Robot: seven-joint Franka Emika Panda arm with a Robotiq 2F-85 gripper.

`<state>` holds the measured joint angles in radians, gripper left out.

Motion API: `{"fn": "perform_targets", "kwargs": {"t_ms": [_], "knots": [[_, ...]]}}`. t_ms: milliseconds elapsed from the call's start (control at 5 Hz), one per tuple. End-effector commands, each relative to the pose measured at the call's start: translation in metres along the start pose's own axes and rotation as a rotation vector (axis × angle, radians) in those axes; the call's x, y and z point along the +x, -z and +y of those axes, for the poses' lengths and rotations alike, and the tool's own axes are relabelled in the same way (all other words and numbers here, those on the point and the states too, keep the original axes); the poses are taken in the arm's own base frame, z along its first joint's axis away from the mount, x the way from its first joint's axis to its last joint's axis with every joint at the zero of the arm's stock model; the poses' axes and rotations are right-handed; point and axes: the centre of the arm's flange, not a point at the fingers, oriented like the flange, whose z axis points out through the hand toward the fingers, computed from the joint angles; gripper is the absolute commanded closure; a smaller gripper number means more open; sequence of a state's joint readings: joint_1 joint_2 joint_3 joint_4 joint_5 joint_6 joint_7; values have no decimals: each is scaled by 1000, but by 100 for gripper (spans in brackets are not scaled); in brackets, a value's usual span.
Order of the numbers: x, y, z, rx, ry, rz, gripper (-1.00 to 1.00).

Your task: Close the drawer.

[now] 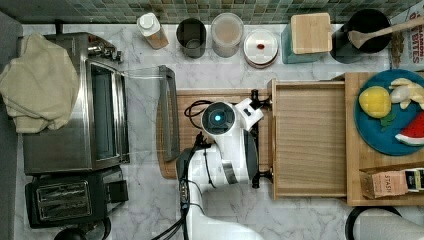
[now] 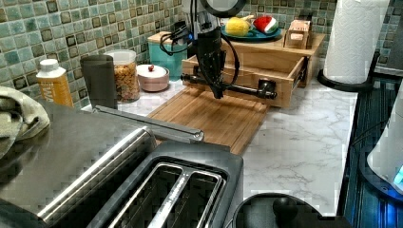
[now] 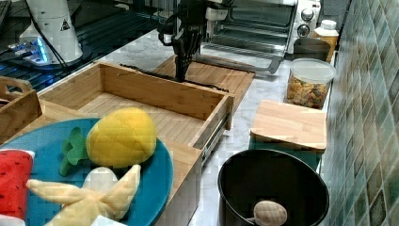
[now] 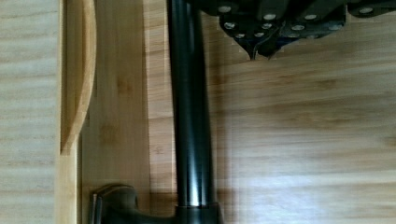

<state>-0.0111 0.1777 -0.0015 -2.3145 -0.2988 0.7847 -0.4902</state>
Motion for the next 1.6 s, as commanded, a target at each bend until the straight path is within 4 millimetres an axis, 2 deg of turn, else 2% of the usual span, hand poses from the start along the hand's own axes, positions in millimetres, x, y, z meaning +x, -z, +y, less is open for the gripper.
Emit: {"fn": "perform_targets", "kwargs": {"t_ms": [200, 400, 600, 800, 1000, 1200, 1400, 1600], "knots": [[5, 6, 113, -10, -37, 94, 100], [2, 9, 148, -35, -45, 40, 100], [1, 0, 194, -52, -12, 33, 100], [-6, -15, 251, -57, 44, 56, 100], [-18, -20, 294, -76, -10, 95, 100], [-23, -25, 341, -68, -45, 108, 100], [-29, -27, 379, -80, -86, 126, 100], [-36, -26, 397, -85, -87, 131, 100]]}}
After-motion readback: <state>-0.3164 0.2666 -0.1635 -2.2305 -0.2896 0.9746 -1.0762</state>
